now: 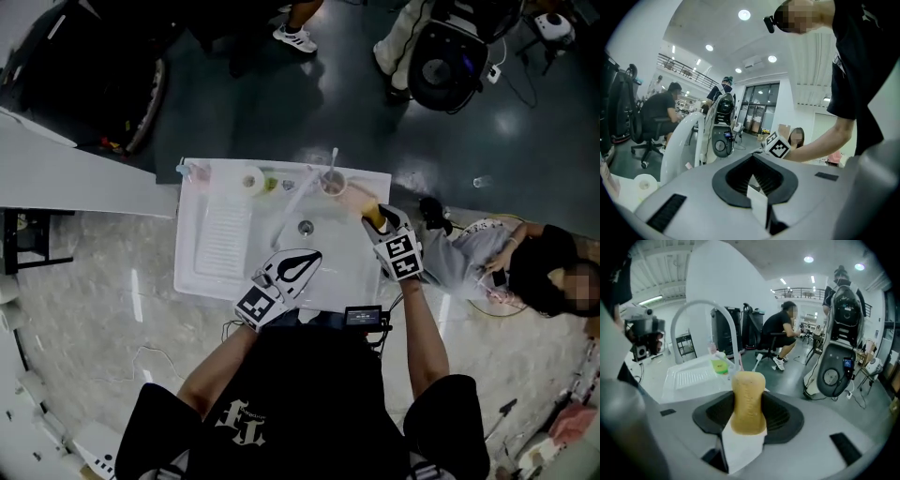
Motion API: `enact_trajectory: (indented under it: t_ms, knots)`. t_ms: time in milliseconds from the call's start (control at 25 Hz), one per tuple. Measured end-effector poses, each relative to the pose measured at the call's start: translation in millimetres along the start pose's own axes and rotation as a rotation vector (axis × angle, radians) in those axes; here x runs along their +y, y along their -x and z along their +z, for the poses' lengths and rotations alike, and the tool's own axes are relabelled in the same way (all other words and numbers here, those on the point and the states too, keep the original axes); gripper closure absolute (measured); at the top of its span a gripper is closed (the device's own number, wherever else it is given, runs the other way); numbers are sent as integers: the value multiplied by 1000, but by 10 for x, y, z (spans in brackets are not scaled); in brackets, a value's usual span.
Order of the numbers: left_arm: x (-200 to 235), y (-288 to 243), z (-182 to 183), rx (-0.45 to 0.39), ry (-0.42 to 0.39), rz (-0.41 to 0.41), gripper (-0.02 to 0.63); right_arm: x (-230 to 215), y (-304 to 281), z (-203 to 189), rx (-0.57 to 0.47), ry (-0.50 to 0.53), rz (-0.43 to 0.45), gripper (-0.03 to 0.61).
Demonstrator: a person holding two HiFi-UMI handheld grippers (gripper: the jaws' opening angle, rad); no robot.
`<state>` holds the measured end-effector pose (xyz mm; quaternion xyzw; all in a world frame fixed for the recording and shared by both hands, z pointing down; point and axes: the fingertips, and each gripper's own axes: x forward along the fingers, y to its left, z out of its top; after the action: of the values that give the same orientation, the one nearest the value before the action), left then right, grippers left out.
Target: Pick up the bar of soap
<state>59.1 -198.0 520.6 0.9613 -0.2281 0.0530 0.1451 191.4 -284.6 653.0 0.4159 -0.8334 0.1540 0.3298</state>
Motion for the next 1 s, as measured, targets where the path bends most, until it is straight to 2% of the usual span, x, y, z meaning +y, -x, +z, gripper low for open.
enact_trajectory:
  t_ms: [200,520,760,1000]
  knots:
    - [-76,-146,1,31,-14,-46,606,174,838,208,-179,-65,-61,391]
    - [-202,-335,151,17,-49,-103,606,481,1757,286,-353,-137,-163,391]
    - [-282,-397,154,33,-69,-149,606,631,2085,93,-413,-216,-229,391]
    - [-500,-514,124,33,-69,-200,606,682,2313,-88,-405,-253,-290,391]
